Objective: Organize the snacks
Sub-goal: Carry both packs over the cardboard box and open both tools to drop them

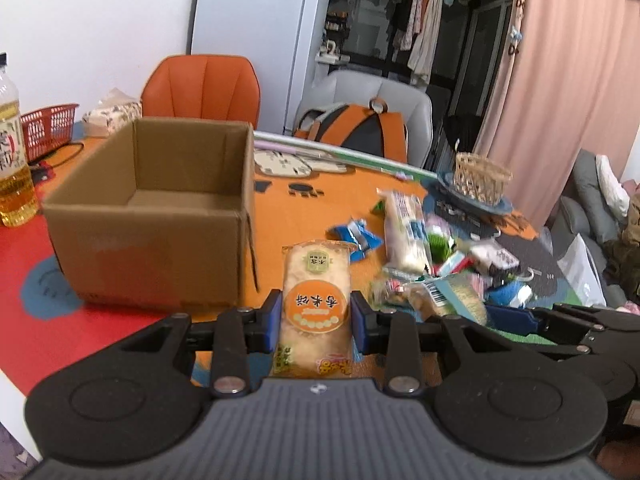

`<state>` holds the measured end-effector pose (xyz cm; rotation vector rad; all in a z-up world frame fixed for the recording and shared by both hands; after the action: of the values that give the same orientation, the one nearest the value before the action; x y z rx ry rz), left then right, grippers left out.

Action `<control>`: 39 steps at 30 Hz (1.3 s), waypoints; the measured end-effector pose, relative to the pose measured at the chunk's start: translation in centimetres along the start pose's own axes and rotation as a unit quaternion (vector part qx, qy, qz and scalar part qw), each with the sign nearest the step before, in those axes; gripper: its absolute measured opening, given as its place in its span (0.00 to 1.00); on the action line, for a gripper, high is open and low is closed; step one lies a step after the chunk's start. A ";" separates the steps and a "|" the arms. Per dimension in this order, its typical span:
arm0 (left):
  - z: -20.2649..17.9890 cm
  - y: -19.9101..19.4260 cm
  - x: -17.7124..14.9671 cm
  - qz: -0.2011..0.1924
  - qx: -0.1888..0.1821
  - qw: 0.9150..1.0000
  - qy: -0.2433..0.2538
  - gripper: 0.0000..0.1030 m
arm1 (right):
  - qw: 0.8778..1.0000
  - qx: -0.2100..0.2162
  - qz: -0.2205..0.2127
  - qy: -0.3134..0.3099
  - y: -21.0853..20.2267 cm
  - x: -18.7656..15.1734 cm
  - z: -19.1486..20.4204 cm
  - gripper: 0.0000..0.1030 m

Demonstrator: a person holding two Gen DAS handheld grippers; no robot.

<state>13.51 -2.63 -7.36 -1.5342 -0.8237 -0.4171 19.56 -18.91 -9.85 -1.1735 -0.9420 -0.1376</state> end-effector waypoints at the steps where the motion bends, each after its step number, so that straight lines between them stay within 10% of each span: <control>1: 0.2 -0.3 0.3 -0.004 -0.001 1.000 -0.001 0.33 | 1.000 0.003 -0.004 0.000 -0.1 0.2 0.2 0.47; 39: 10.8 -2.2 8.5 -0.087 0.015 0.994 -0.071 0.33 | 0.995 0.025 -0.085 -0.050 1.1 10.8 9.0 0.47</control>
<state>15.44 9.89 -1.59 -1.4832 -1.0747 -0.4235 21.88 -7.05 -2.63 -1.0602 -1.1275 -0.1931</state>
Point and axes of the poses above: each gripper's, at about its wrist camera, not at the fingertips, and y roughly the way its jaws point, z to its left, x to its top, the point moved 3 cm from there along y, roughly the way its jaws point, and after that the axes turned 12 degrees about z, right-handed, at the moved point
